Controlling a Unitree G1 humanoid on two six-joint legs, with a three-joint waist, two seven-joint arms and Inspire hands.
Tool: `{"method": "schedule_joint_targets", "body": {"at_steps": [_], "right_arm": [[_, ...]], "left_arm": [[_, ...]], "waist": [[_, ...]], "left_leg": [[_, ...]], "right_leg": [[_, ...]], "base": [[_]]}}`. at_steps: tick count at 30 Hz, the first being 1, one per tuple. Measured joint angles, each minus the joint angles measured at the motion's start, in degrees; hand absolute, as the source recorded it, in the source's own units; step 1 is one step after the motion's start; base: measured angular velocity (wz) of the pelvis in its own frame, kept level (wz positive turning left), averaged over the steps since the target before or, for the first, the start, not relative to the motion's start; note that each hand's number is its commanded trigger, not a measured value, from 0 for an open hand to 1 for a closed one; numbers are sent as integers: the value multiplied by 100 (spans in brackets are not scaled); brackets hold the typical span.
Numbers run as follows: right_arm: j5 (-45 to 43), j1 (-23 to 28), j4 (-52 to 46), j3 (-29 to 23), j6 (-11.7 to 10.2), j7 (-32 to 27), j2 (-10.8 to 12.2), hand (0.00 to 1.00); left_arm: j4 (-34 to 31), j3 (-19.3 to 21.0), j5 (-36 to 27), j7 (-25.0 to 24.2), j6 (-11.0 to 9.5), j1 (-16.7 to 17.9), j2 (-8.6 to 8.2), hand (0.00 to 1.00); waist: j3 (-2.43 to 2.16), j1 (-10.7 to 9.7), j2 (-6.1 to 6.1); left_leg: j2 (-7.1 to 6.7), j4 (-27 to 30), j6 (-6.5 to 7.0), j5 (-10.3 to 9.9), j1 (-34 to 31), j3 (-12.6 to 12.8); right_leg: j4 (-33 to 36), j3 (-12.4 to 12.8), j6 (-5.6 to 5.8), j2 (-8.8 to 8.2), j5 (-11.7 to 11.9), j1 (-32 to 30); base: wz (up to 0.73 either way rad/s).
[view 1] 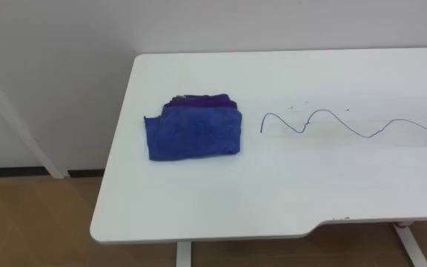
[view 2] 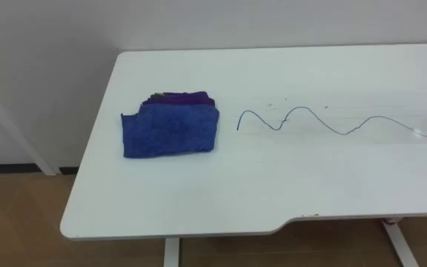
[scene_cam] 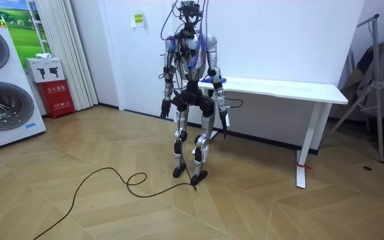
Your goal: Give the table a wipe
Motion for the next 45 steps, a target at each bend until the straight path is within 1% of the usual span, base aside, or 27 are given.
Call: {"method": "schedule_joint_targets", "body": {"at_steps": [3, 6, 8, 11, 15, 19, 21, 24, 25, 26, 27, 28, 29, 30, 31, 32, 33, 34, 35, 36, 37, 38, 40, 41, 43, 44, 45], "right_arm": [[-3, -10, -10, 16, -4, 20, -1, 0], [-3, -73, -21, 16, -22, 64, -3, 0], [-9, -107, -28, 13, -77, 64, -9, 0], [-4, -125, -50, -2, -128, 58, -16, 0], [66, -183, -38, -2, -167, 40, -16, 0], [455, -164, 81, -74, -172, 23, -20, 0], [742, -78, 122, -269, -170, -24, -20, 0], [1413, 0, 291, -776, -162, -190, -40, 0], [1719, 25, 372, -1134, -128, -250, -50, 0], [2021, 90, 380, -1531, -133, -297, -71, 0], [2167, 126, 383, -1729, -137, -311, -94, 0], [2442, 151, 444, -2097, -136, -321, -190, 0], [2632, 130, 509, -2436, -125, -336, -324, 0], [2710, 150, 515, -2638, -128, -352, -404, 0], [2862, 130, 556, -2992, -127, -386, -603, 0], [2953, 95, 581, -3232, -128, -449, -850, 0], [2947, 73, 581, -3346, -126, -498, -989, 0], [2939, 8, 551, -3574, -128, -646, -1241, 0], [2946, -92, 531, -3638, -132, -810, -1494, 0], [2947, -152, 519, -3630, -133, -888, -1608, 0], [2947, -278, 420, -3633, -140, -1027, -1816, 0], [2939, -386, 151, -3636, -143, -1161, -1995, 0], [2923, -611, -266, -3523, -205, -1396, -2211, 0], [2899, -676, -810, -3368, -236, -1563, -2233, 0], [2648, -844, -1539, -3199, -272, -1668, -2232, 0], [2454, -975, -2017, -3131, -279, -1713, -2225, 0], [2366, -991, -2307, -3120, -278, -1730, -2224, 0]], "left_arm": [[-9, -9, -12, 0, -24, 1, 0, 0], [-12, -12, -14, 1, -87, -2, 0, 0], [-12, -4, -11, 4, -161, -29, 2, 0], [-17, 0, -52, 8, -168, -95, 6, 0], [8, -1, -188, -11, -168, -101, 10, 0], [25, 80, -231, -70, -137, -59, 9, 0], [23, 196, -226, -119, -119, -31, 4, 0], [-1, 346, -230, -156, -116, 70, 8, 0], [-3, 468, -218, -167, -116, 100, 17, 0], [-7, 701, -206, -181, -115, 120, 21, 0], [-7, 825, -204, -188, -115, 122, 28, 0], [-9, 1007, -204, -220, -116, 140, 70, 0], [-10, 1138, -205, -236, -117, 154, 142, 0], [-15, 1260, -213, -238, -119, 154, 174, 0], [-16, 1433, -227, -240, -116, 163, 270, 0], [-19, 1510, -221, -240, -114, 169, 405, 0], [-38, 1554, -217, -243, -108, 165, 473, 0], [-160, 1721, -222, -243, -107, 160, 572, 0], [-178, 1794, -235, -241, -121, 83, 693, 0], [-178, 1793, -237, -240, -124, 34, 749, 0], [-187, 1788, -259, -238, -143, -68, 840, 0], [-183, 1787, -271, -240, -191, -133, 896, 0], [-188, 1735, -299, -239, -255, -220, 908, 0], [-239, 1581, -298, -239, -275, -252, 908, 0], [-241, 1330, -297, -241, -317, -336, 906, 0], [-236, 1220, -296, -245, -355, -371, 889, 0], [-237, 1199, -286, -255, -369, -399, 870, 0]], "waist": [[1, 0, -2], [3, 7, -3], [4, 28, -6], [4, 97, -6], [6, 111, -3], [15, 110, -13], [18, 102, -16], [18, 64, -17], [21, -12, -25], [22, -114, -39], [24, -130, -41], [23, -171, -42], [14, -228, -72], [5, -261, -102], [14, -358, -138], [26, -410, -177], [25, -439, -200], [32, -516, -255], [42, -527, -311], [51, -522, -321], [37, -526, -391], [53, -519, -410], [44, -500, -418], [6, -507, -446], [15, -498, -444], [9, -478, -444], [4, -456, -438]], "left_leg": [[-2, -2, 0, 0, 0, -9], [-3, -5, 0, 0, -2, -12], [-5, -6, 0, 0, -6, -14], [-7, -7, 0, 0, -6, -15], [-8, -6, 0, 0, 5, -28], [-14, -13, 0, 0, 15, -70], [-21, -14, 0, 0, 14, -80], [-40, -11, 1, 0, 17, -91], [-54, -11, 0, 0, 6, -153], [-64, -17, 1, 0, -9, -153], [-67, -23, 1, 0, -9, -151], [-71, -23, 1, 0, -7, -150], [-79, -27, 1, 0, -1, -149], [-80, -29, 1, 0, 1, -150], [-85, -28, 1, 0, 7, -147], [-86, -28, 1, 0, 5, -137], [-87, -27, 1, 0, -5, -132], [-89, -27, 1, 0, -11, -131], [-88, -26, 1, 0, -17, -129], [-89, -25, 1, 0, -25, -120], [-88, -18, 1, 0, -60, -114], [-83, -20, 1, 0, -73, -95], [-88, -7, 2, 0, -79, -35], [-94, 6, 2, 0, -119, -27], [-91, -12, 2, 0, -135, -11], [-88, -13, 2, 1, -135, -9], [-88, -12, 2, 1, -135, -8]], "right_leg": [[1, -21, 1, -3, -1, 7], [3, -25, 3, -3, -3, 6], [2, -35, 4, -5, -3, 6], [-2, -35, 4, -6, -3, 9], [-13, -29, 4, -7, -3, 28], [-10, -35, 6, -8, -6, 39], [-14, -34, 9, -12, -13, 40], [-12, -45, 23, -27, -22, 51], [-9, -63, 33, -35, -30, 54], [-3, -94, 50, -44, -45, 56], [-1, -90, 52, -46, -47, 50], [-2, -87, 53, -53, -46, 43], [-1, -82, 54, -59, -46, 44], [-1, -73, 54, -59, -46, 45], [3, -63, 56, -62, -47, 49], [5, -43, 57, -62, -48, 44], [6, -37, 57, -62, -48, 34], [6, -40, 58, -61, -48, 26], [8, -31, 59, -57, -48, 7], [8, -25, 61, -56, -46, -10], [27, -16, 60, -55, -45, -60], [37, 9, 56, -50, -40, -90], [40, 26, 57, -50, -20, -115], [60, 39, 58, -52, -18, -169], [120, 77, 53, -31, -15, -222], [126, 102, 52, -16, -14, -230], [126, 107, 51, -10, -13, -233]], "base": [[2], [0], [0], [0], [0], [1], [2], [3], [18], [18], [7], [-5], [-7], [0], [-5], [-6], [-3], [0], [-4], [-10], [-12], [-14], [-19], [-14], [-8], [-10], [-10]]}}
